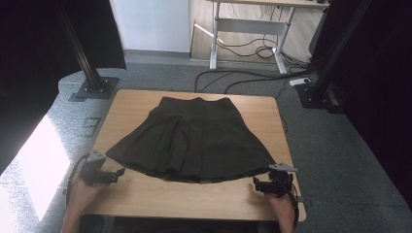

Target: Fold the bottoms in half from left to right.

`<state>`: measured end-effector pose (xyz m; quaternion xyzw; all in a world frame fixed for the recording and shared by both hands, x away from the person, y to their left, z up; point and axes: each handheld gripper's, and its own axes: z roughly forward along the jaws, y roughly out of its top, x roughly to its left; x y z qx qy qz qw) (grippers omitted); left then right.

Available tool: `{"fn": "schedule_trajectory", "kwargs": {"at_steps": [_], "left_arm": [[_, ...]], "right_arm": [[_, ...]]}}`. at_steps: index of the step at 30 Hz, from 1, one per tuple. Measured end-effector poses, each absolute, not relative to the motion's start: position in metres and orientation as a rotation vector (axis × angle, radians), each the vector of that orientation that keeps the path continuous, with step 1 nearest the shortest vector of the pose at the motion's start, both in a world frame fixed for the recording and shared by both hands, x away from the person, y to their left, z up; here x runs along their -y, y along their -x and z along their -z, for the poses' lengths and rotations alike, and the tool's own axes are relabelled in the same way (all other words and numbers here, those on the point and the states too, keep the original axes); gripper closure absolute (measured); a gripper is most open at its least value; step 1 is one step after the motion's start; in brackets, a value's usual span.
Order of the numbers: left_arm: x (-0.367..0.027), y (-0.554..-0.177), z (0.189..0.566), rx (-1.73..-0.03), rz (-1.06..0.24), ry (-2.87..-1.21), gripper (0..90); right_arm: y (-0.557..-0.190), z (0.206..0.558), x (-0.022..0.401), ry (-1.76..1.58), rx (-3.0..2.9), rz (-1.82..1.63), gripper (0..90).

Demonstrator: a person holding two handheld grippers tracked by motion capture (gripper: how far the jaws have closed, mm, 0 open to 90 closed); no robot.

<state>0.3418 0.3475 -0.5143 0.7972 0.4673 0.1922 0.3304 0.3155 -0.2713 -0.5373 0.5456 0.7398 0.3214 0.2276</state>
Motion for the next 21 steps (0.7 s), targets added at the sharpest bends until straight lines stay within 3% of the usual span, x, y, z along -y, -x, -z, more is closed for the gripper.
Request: {"fn": "schedule_trajectory", "kwargs": {"at_steps": [11, 21], "left_arm": [[-0.333, -0.419, 0.499, -1.207, -0.499, -2.124, 6.4], [-0.319, -0.468, 0.535, -1.247, -0.478, -2.19, 10.6]], "right_arm": [[-0.334, 0.506, 0.207, -1.372, -2.154, -0.997, 6.6], [-0.367, 0.53, 0.162, -1.387, -2.212, -0.94, 9.4]]}}
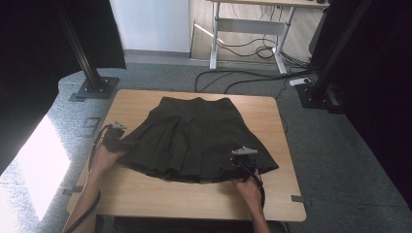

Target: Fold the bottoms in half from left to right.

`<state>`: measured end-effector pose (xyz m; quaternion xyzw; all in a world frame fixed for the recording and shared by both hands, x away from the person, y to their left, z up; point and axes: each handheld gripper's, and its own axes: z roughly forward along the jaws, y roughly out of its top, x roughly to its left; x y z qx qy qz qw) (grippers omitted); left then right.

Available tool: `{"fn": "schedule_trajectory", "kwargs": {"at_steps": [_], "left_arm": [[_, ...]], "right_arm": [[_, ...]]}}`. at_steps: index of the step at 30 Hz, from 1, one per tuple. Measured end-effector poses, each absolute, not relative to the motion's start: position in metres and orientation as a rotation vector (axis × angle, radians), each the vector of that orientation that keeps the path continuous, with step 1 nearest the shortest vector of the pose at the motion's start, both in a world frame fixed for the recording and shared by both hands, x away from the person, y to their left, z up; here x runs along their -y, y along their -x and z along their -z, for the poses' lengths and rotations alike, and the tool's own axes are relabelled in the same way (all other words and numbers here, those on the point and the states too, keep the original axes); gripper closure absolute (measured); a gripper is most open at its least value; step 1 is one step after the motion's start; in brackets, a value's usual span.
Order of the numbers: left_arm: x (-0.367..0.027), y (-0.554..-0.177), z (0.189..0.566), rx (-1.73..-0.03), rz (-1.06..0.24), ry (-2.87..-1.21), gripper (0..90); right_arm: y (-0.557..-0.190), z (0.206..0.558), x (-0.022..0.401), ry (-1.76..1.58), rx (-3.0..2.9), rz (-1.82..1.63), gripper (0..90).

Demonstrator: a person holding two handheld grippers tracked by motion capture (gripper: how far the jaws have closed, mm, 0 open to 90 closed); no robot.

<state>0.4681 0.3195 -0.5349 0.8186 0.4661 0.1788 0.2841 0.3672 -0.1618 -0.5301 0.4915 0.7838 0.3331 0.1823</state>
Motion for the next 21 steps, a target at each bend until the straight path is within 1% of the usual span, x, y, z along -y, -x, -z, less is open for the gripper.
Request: {"fn": "schedule_trajectory", "kwargs": {"at_steps": [2, 4, 5, 11, 13, 15, 17, 18, 19, 20, 21], "left_arm": [[-0.322, -0.468, 0.541, -1.257, -0.45, -2.149, 11.1], [-0.323, -0.463, 0.543, -1.26, -0.468, -2.124, 12.2], [-0.322, -0.46, 0.543, -1.263, -0.472, -2.119, 12.6], [-0.317, -0.433, 0.542, -1.242, -0.465, -2.129, 16.2], [-0.316, -0.428, 0.542, -1.24, -0.462, -2.133, 18.7], [-0.309, -0.409, 0.541, -1.228, -0.446, -2.155, 19.0], [-0.307, -0.404, 0.541, -1.223, -0.445, -2.158, 19.1], [-0.301, -0.39, 0.54, -1.211, -0.436, -2.166, 19.1], [-0.301, -0.39, 0.54, -1.211, -0.436, -2.166, 19.1], [-0.296, -0.382, 0.541, -1.206, -0.436, -2.167, 19.1], [-0.29, -0.368, 0.541, -1.195, -0.432, -2.169, 19.1]], "right_arm": [[-0.369, 0.535, 0.159, -1.387, -2.217, -0.904, 9.5], [-0.37, 0.541, 0.158, -1.384, -2.228, -0.865, 10.1], [-0.37, 0.544, 0.158, -1.376, -2.233, -0.831, 8.5], [-0.372, 0.546, 0.169, -1.385, -2.226, -0.853, 8.2], [-0.372, 0.546, 0.171, -1.388, -2.224, -0.853, 8.3], [-0.372, 0.546, 0.179, -1.383, -2.219, -0.835, 10.0], [-0.373, 0.546, 0.183, -1.384, -2.22, -0.835, 10.1], [-0.373, 0.545, 0.19, -1.385, -2.224, -0.824, 10.2], [-0.373, 0.545, 0.193, -1.386, -2.223, -0.819, 10.4], [-0.373, 0.545, 0.193, -1.386, -2.223, -0.819, 10.4], [-0.374, 0.544, 0.202, -1.397, -2.209, -0.797, 10.3]]}}
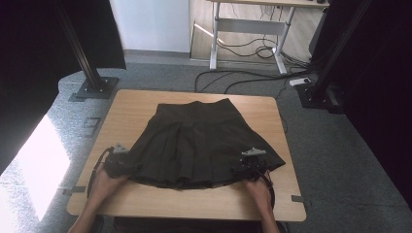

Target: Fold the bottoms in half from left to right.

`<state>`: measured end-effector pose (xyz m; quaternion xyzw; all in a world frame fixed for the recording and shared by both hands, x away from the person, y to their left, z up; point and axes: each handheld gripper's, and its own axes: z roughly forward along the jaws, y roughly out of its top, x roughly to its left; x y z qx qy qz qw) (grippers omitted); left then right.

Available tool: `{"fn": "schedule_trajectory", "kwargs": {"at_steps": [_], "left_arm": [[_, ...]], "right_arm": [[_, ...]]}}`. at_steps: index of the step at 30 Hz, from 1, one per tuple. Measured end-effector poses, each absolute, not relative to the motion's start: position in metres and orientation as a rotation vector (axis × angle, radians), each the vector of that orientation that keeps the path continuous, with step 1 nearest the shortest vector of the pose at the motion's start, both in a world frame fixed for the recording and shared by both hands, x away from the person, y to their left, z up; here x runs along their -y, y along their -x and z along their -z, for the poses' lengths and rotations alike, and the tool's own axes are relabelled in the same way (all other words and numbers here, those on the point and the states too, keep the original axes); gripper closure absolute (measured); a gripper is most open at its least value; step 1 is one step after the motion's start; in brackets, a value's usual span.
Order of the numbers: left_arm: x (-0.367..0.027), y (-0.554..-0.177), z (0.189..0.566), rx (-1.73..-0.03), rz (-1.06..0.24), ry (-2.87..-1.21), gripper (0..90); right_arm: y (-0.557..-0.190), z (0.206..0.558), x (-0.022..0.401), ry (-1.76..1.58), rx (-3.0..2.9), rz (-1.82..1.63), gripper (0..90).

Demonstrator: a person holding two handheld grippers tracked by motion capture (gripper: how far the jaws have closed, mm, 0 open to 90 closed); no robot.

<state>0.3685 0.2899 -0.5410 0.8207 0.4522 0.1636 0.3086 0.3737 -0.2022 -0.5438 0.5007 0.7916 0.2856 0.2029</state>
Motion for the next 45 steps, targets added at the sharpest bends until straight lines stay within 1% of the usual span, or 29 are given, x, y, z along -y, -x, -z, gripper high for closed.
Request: {"fn": "schedule_trajectory", "kwargs": {"at_steps": [1, 2, 6, 8, 10, 11, 16, 20, 21, 23, 25, 28, 32, 34, 37, 38, 39, 41, 42, 43, 45], "left_arm": [[-0.29, -0.368, 0.541, -1.195, -0.432, -2.169, 19.0], [-0.284, -0.356, 0.541, -1.186, -0.43, -2.173, 19.1], [-0.271, -0.337, 0.541, -1.168, -0.424, -2.179, 19.0], [-0.267, -0.332, 0.542, -1.165, -0.422, -2.18, 19.0], [-0.254, -0.319, 0.542, -1.152, -0.419, -2.18, 19.0], [-0.254, -0.319, 0.542, -1.152, -0.419, -2.18, 19.0], [-0.226, -0.296, 0.543, -1.116, -0.402, -2.189, 18.2], [-0.221, -0.293, 0.542, -1.107, -0.38, -2.202, 14.5], [-0.223, -0.295, 0.539, -1.093, -0.354, -2.203, 14.5], [-0.228, -0.297, 0.53, -1.067, -0.36, -2.192, 14.4], [-0.235, -0.3, 0.518, -1.034, -0.36, -2.184, 14.2], [-0.245, -0.309, 0.499, -1.0, -0.401, -2.188, 13.5], [-0.262, -0.334, 0.481, -1.007, -0.43, -2.165, 11.2], [-0.27, -0.35, 0.478, -1.031, -0.437, -2.146, 11.4], [-0.277, -0.374, 0.475, -1.051, -0.442, -2.139, 11.8], [-0.277, -0.374, 0.475, -1.051, -0.442, -2.139, 11.7], [-0.281, -0.389, 0.474, -1.059, -0.413, -2.118, 11.6], [-0.282, -0.403, 0.472, -1.068, -0.409, -2.107, 11.1], [-0.282, -0.403, 0.472, -1.068, -0.409, -2.107, 10.8], [-0.282, -0.41, 0.47, -1.069, -0.408, -2.104, 10.4], [-0.28, -0.425, 0.468, -1.069, -0.415, -2.109, 10.2]], "right_arm": [[-0.374, 0.544, 0.207, -1.41, -2.203, -0.788, 9.9], [-0.375, 0.543, 0.213, -1.434, -2.196, -0.78, 8.7], [-0.38, 0.545, 0.236, -1.495, -2.159, -0.785, 7.4], [-0.381, 0.545, 0.239, -1.502, -2.152, -0.78, 7.2], [-0.387, 0.545, 0.248, -1.529, -2.129, -0.769, 5.5], [-0.39, 0.546, 0.251, -1.531, -2.124, -0.763, 5.3], [-0.405, 0.546, 0.265, -1.568, -2.086, -0.759, 4.7], [-0.409, 0.547, 0.27, -1.58, -2.072, -0.763, 5.0], [-0.408, 0.546, 0.269, -1.567, -2.08, -0.759, 7.1], [-0.404, 0.544, 0.268, -1.537, -2.104, -0.753, 8.4], [-0.397, 0.539, 0.269, -1.532, -2.113, -0.774, 8.6], [-0.388, 0.529, 0.268, -1.507, -2.12, -0.79, 8.5], [-0.372, 0.509, 0.261, -1.447, -2.147, -0.841, 6.6], [-0.365, 0.501, 0.253, -1.414, -2.173, -0.863, 5.5], [-0.356, 0.494, 0.239, -1.357, -2.215, -0.884, 1.1], [-0.353, 0.492, 0.233, -1.342, -2.228, -0.896, 0.0], [-0.351, 0.49, 0.226, -1.321, -2.242, -0.903, 0.0], [-0.348, 0.487, 0.216, -1.287, -2.267, -0.919, 0.0], [-0.348, 0.487, 0.216, -1.287, -2.267, -0.919, 0.0], [-0.345, 0.483, 0.202, -1.249, -2.3, -0.944, 0.0], [-0.344, 0.481, 0.191, -1.211, -2.318, -0.951, 0.0]]}}
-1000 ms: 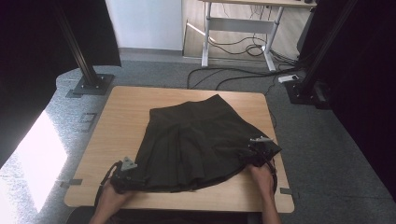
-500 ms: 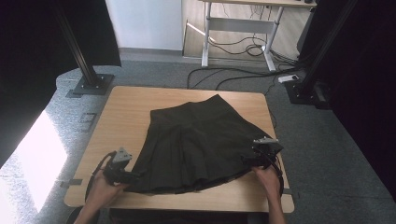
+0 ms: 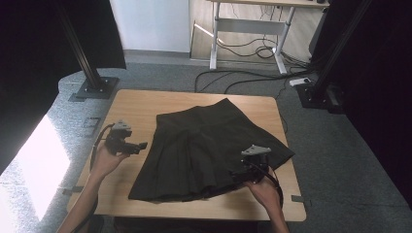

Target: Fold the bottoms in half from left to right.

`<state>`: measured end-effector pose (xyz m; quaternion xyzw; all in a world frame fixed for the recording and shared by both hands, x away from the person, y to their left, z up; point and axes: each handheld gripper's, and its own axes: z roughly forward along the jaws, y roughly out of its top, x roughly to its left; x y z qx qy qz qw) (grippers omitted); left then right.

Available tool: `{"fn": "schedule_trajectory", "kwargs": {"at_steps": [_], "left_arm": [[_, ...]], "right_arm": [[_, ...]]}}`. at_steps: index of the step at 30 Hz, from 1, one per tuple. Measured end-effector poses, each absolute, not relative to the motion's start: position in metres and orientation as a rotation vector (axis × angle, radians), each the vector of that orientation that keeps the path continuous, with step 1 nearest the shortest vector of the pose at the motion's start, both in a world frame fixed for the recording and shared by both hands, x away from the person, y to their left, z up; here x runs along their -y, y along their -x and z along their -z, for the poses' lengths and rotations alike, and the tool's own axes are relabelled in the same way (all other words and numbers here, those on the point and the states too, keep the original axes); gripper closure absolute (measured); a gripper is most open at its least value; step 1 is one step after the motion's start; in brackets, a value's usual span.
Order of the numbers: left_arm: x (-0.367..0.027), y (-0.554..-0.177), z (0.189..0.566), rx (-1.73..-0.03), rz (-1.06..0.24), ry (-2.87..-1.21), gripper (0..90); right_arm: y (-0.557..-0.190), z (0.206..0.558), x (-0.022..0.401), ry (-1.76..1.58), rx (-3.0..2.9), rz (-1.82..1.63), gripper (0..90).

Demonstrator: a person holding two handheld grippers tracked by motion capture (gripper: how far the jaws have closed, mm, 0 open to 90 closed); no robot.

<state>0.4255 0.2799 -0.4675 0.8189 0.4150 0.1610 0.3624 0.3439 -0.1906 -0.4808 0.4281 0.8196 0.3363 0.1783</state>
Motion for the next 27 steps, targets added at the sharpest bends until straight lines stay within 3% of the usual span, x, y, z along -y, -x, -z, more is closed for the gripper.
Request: {"fn": "schedule_trajectory", "kwargs": {"at_steps": [17, 27], "left_arm": [[-0.259, -0.484, 0.471, -1.049, -0.429, -2.138, 10.0], [-0.249, -0.512, 0.485, -1.076, -0.403, -2.109, 12.7]], "right_arm": [[-0.34, 0.477, 0.081, -0.892, -2.502, -1.063, 0.0], [-0.333, 0.496, 0.011, -0.742, -2.642, -1.101, 0.0]]}}
